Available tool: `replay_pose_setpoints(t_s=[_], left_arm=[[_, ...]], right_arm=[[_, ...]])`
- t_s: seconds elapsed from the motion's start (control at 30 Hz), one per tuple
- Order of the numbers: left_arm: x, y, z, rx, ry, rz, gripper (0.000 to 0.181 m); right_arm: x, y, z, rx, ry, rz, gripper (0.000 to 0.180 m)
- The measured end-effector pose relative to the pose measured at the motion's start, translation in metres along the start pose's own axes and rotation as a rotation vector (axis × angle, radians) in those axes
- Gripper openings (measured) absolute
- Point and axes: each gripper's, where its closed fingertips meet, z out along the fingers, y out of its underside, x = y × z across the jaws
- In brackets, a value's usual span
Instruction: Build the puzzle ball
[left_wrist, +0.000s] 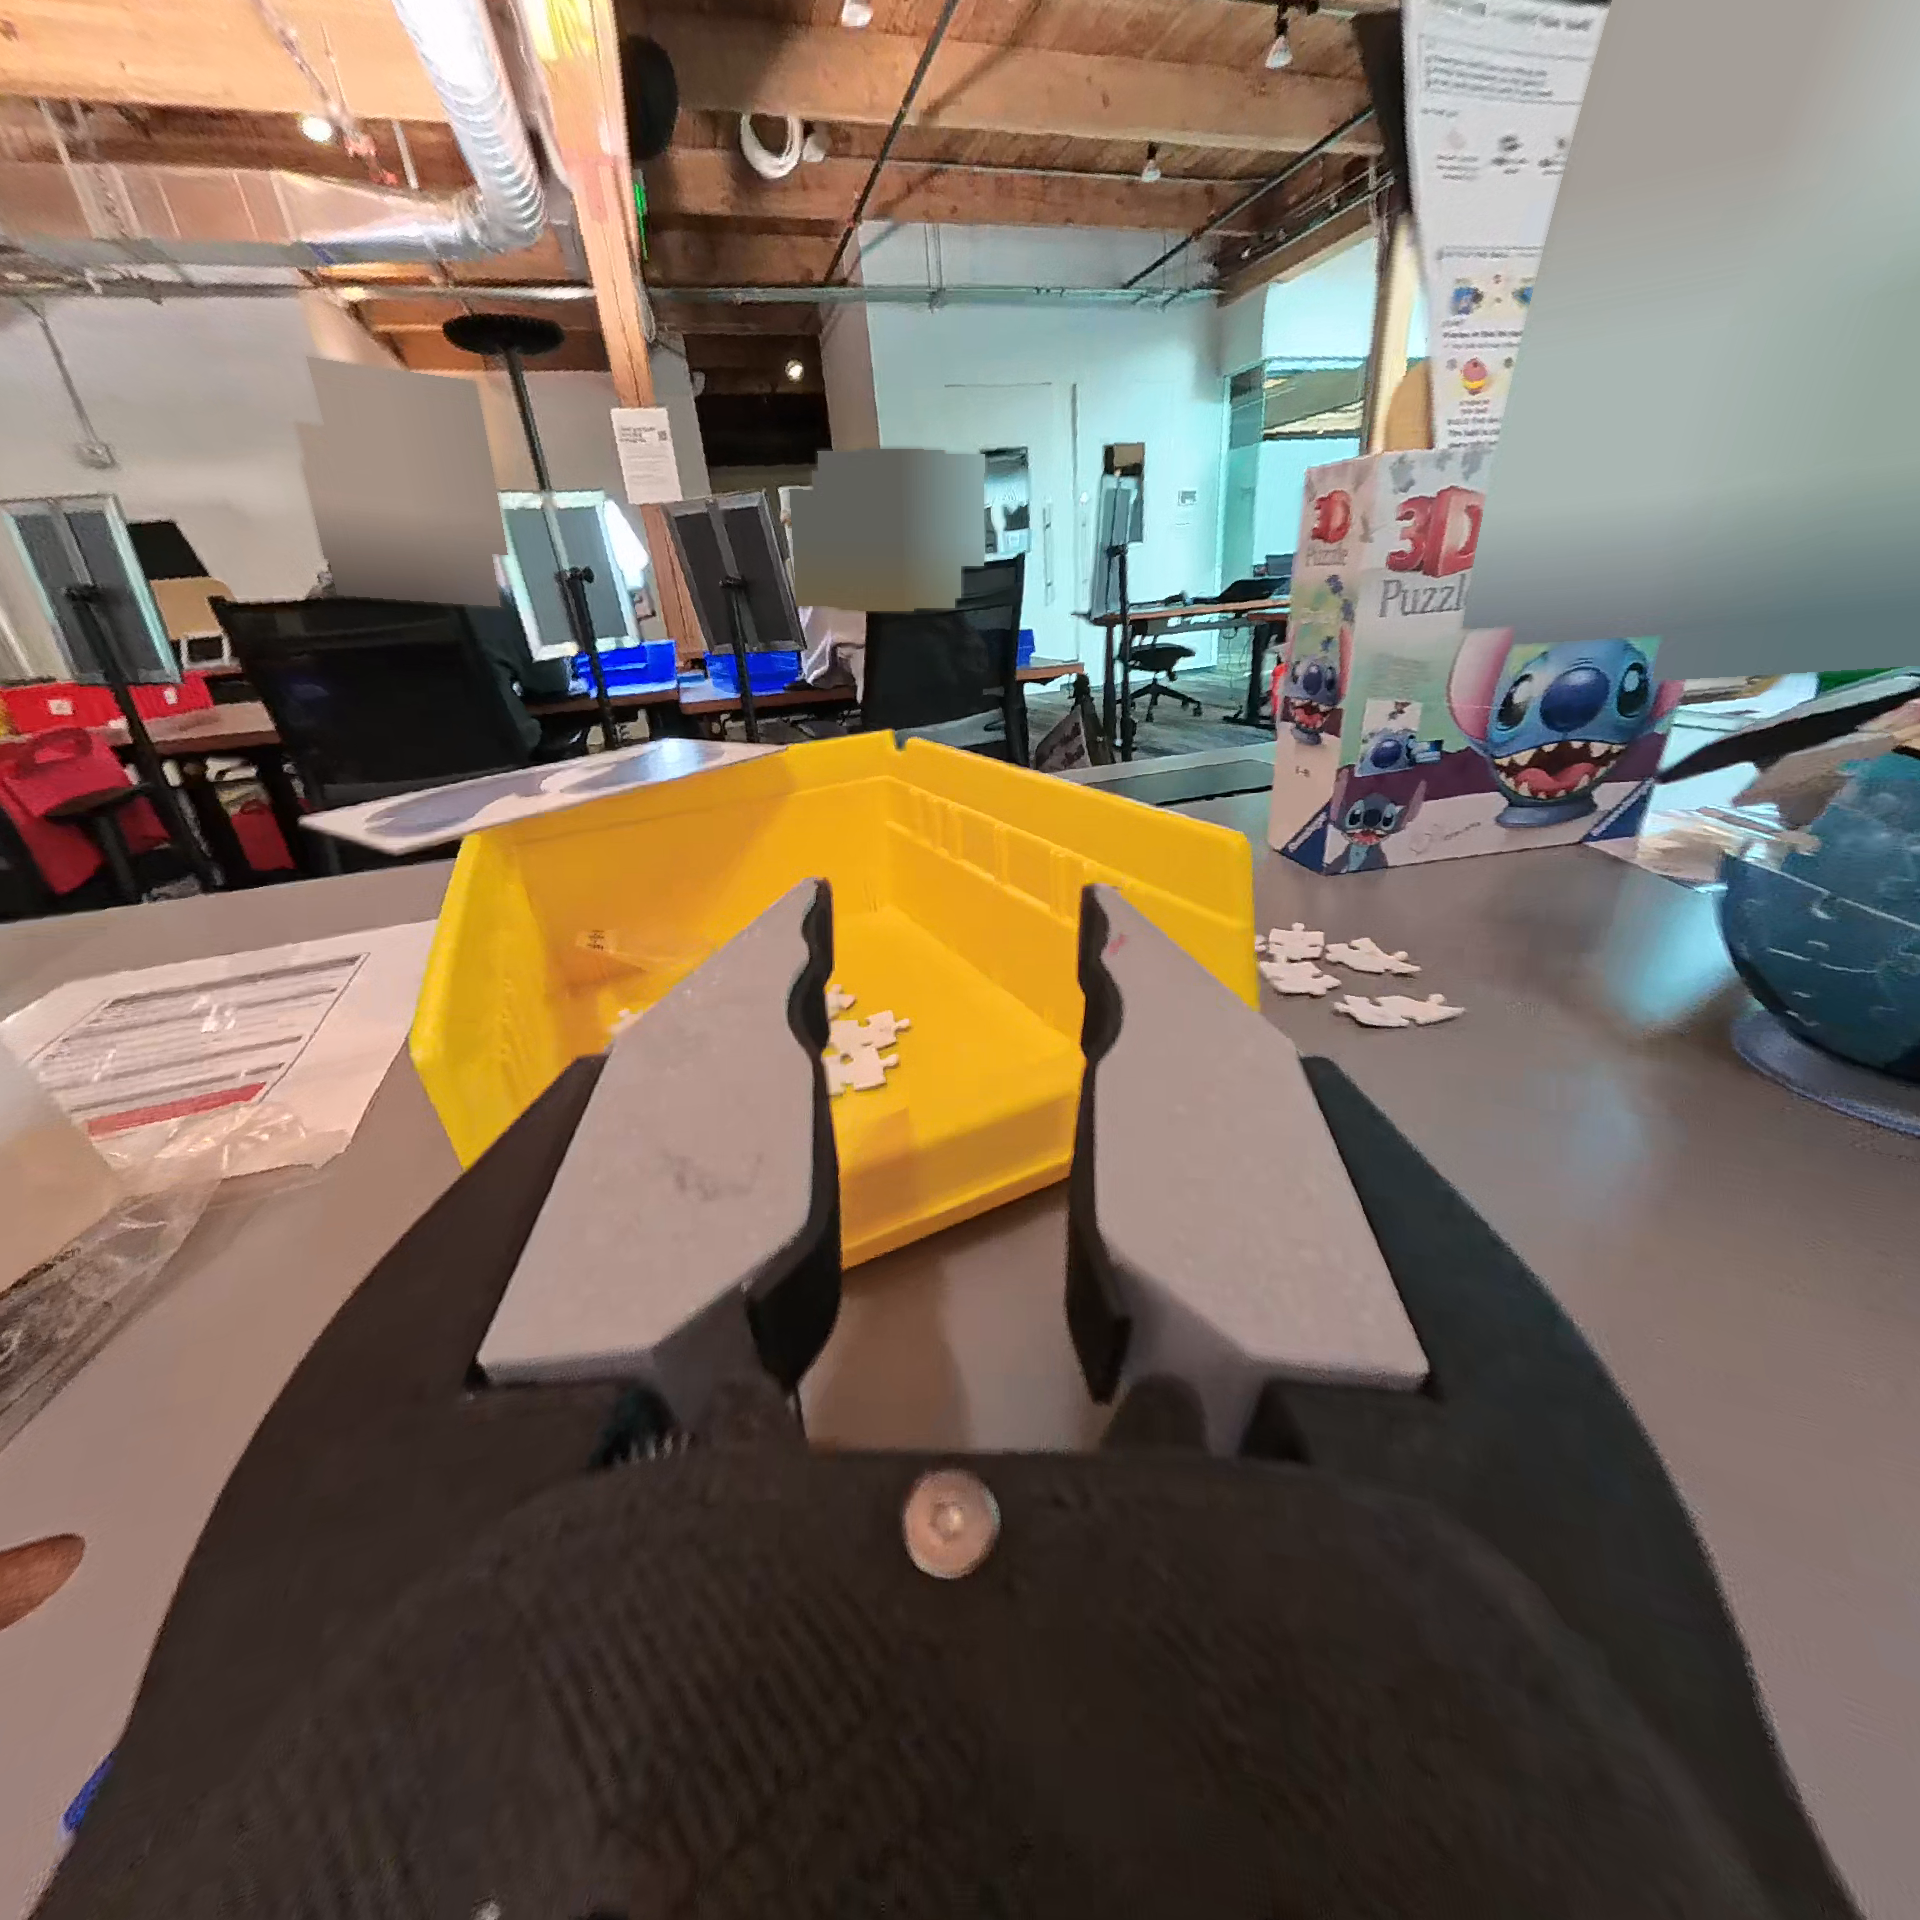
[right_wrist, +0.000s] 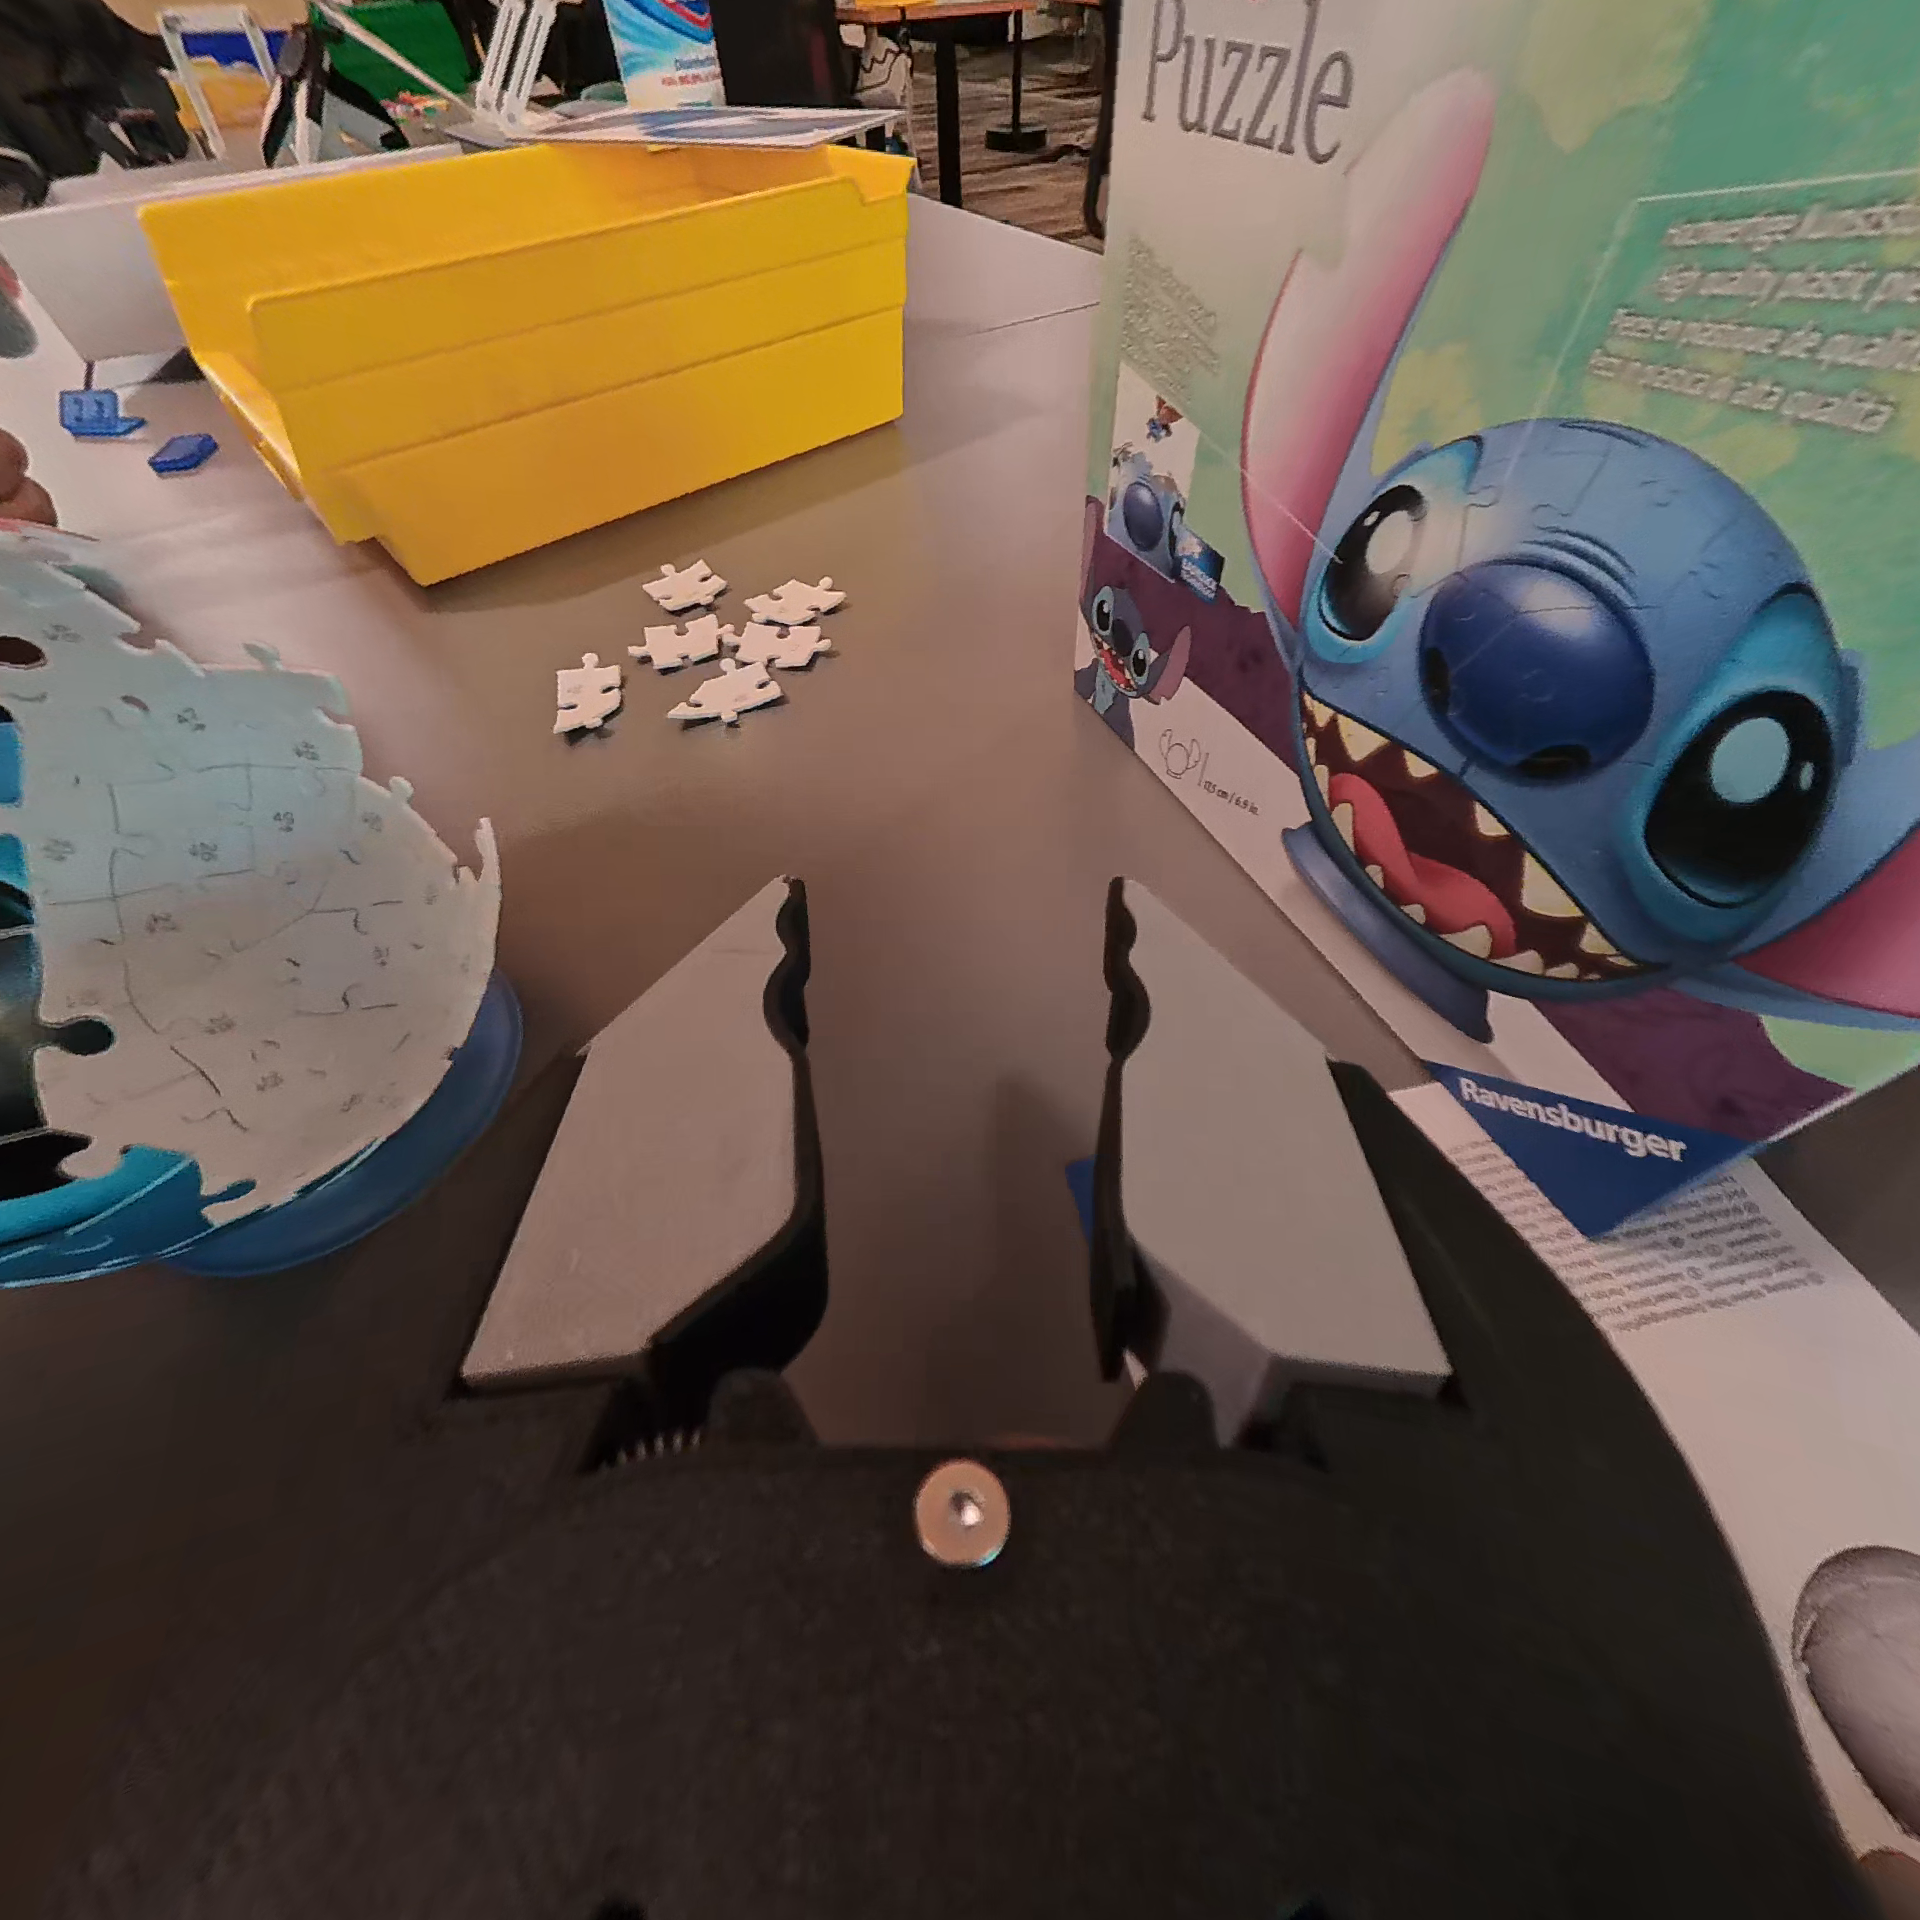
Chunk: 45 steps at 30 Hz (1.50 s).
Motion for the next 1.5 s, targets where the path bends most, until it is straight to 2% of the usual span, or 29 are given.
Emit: replay_pose_setpoints(t_s=[0.1, 0.17, 0.2, 0.27, 0.33, 0.4, 0.5, 0.6, 0.7, 0.77, 0.93, 0.97, 1.07, 1.13, 1.2, 1.33, 1.43, 1.5], left_arm=[[-0.018, 0.016, 0.013, -0.169, -0.092, -0.046, 0.034], [-0.028, 0.002, 0.028, -0.242, -0.117, -0.03, 0.032], [-0.03, -0.006, 0.04, -0.313, -0.096, -0.022, 0.031], [-0.035, -0.014, 0.068, -0.505, -0.04, 0.015, 0.041], [-0.044, -0.02, 0.102, -0.619, 0.01, 0.091, 0.035], [-0.063, 0.005, 0.13, -0.83, 0.025, 0.12, 0.038], [-0.087, 0.062, 0.152, -1.116, 0.006, -0.002, 0.043], [-0.106, 0.108, 0.151, -1.298, -0.104, -0.081, 0.03], [-0.119, 0.128, 0.141, -1.378, -0.195, -0.086, 0.032], [-0.123, 0.135, 0.133, -1.418, -0.232, -0.113, 0.042], [-0.126, 0.15, 0.122, -1.457, -0.314, -0.19, 0.045], [-0.125, 0.151, 0.126, -1.421, -0.319, -0.223, 0.037], [-0.123, 0.152, 0.131, -1.359, -0.326, -0.341, 0.038], [-0.114, 0.149, 0.126, -1.377, -0.281, -0.409, 0.03], [-0.102, 0.144, 0.124, -1.384, -0.23, -0.484, 0.033], [-0.126, 0.132, 0.123, -1.342, -0.314, -0.295, 0.029], [-0.123, 0.14, 0.118, -1.4, -0.317, -0.271, 0.04], [-0.122, 0.148, 0.114, -1.45, -0.314, -0.244, 0.04]], right_arm=[[-0.004, 0.002, 0.002, -0.015, -0.008, -0.02, 0.054], [-0.007, 0.004, 0.004, -0.031, -0.014, -0.037, 0.053], [-0.008, 0.004, 0.005, -0.036, -0.02, -0.045, 0.053], [-0.011, 0.005, 0.005, -0.041, -0.037, -0.05, 0.053], [-0.014, 0.004, 0.005, -0.033, -0.063, -0.044, 0.053], [-0.017, 0.001, 0.003, -0.014, -0.097, -0.027, 0.053], [-0.023, -0.002, -0.001, 0.016, -0.154, 0.014, 0.053], [-0.03, -0.004, -0.005, 0.034, -0.197, 0.034, 0.052], [-0.039, -0.004, -0.009, 0.04, -0.24, 0.026, 0.052], [-0.045, -0.004, -0.011, 0.039, -0.271, 0.017, 0.052], [-0.058, -0.003, -0.017, 0.041, -0.343, 0.014, 0.051], [-0.06, -0.002, -0.019, 0.041, -0.355, 0.015, 0.051], [-0.065, -0.001, -0.023, 0.041, -0.374, 0.013, 0.05], [-0.065, 0.0, -0.025, 0.041, -0.377, 0.011, 0.05], [-0.066, 0.0, -0.027, 0.04, -0.378, 0.009, 0.05], [-0.066, 0.002, -0.026, 0.028, -0.378, 0.004, 0.049], [-0.066, 0.002, -0.025, 0.028, -0.371, -0.001, 0.049], [-0.066, 0.001, -0.026, 0.033, -0.367, -0.002, 0.049]])
